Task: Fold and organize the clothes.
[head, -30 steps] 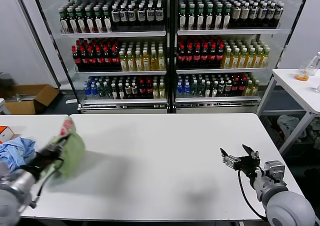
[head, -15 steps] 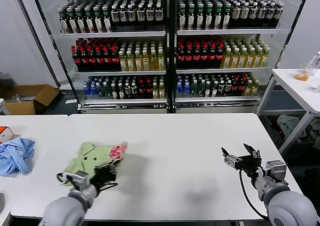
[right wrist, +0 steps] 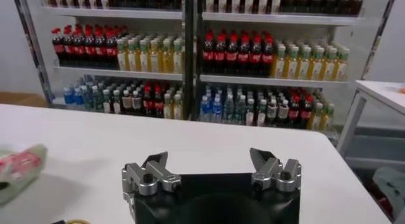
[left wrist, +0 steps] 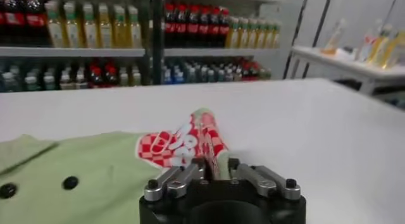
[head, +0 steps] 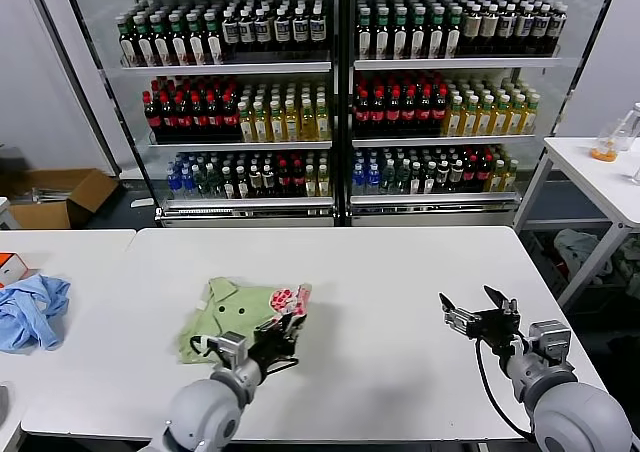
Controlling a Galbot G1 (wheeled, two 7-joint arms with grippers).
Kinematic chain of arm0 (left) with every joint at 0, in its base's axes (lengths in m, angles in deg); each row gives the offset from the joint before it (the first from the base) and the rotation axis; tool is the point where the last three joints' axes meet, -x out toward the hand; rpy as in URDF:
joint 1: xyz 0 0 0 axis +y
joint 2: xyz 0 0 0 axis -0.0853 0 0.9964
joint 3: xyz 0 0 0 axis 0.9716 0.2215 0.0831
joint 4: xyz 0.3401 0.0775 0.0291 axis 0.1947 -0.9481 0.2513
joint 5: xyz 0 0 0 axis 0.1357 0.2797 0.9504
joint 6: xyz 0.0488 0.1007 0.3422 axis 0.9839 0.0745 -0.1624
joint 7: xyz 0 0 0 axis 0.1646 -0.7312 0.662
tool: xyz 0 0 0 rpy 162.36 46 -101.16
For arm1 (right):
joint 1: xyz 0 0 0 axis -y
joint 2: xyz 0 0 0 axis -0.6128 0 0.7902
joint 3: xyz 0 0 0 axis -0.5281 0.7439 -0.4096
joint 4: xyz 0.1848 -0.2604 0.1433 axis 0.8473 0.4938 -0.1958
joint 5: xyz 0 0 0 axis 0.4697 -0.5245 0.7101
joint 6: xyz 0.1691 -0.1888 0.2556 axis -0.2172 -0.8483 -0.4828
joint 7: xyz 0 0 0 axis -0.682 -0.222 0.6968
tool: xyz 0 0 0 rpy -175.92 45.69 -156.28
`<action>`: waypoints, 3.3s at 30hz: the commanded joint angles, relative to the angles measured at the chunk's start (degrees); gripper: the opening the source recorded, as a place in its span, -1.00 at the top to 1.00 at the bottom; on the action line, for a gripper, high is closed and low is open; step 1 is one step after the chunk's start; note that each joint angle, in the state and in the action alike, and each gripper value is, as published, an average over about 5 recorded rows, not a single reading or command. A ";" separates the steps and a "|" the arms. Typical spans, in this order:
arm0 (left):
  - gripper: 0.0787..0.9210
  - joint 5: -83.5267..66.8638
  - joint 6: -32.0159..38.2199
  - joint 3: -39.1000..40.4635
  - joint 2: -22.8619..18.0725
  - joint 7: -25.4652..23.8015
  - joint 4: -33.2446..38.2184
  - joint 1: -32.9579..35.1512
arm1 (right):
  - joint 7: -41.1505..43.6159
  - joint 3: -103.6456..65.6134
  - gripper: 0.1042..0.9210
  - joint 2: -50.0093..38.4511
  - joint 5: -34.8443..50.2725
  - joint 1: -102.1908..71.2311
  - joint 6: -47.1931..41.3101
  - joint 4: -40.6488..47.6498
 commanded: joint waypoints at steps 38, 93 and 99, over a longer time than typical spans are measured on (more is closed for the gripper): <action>-0.77 -2.20 14.47 -28.83 1.09 7.35 12.02 21.68 | -6.17 44.08 -0.76 27.08 1.81 30.56 2.04 27.81; -0.77 -3.68 14.03 -22.91 3.25 6.12 5.90 15.74 | 10.72 20.51 0.97 6.33 -10.51 27.96 3.33 30.67; -0.77 -2.41 14.36 -22.28 2.92 6.01 5.87 15.30 | 9.17 18.19 0.69 6.79 -21.09 18.67 15.85 24.61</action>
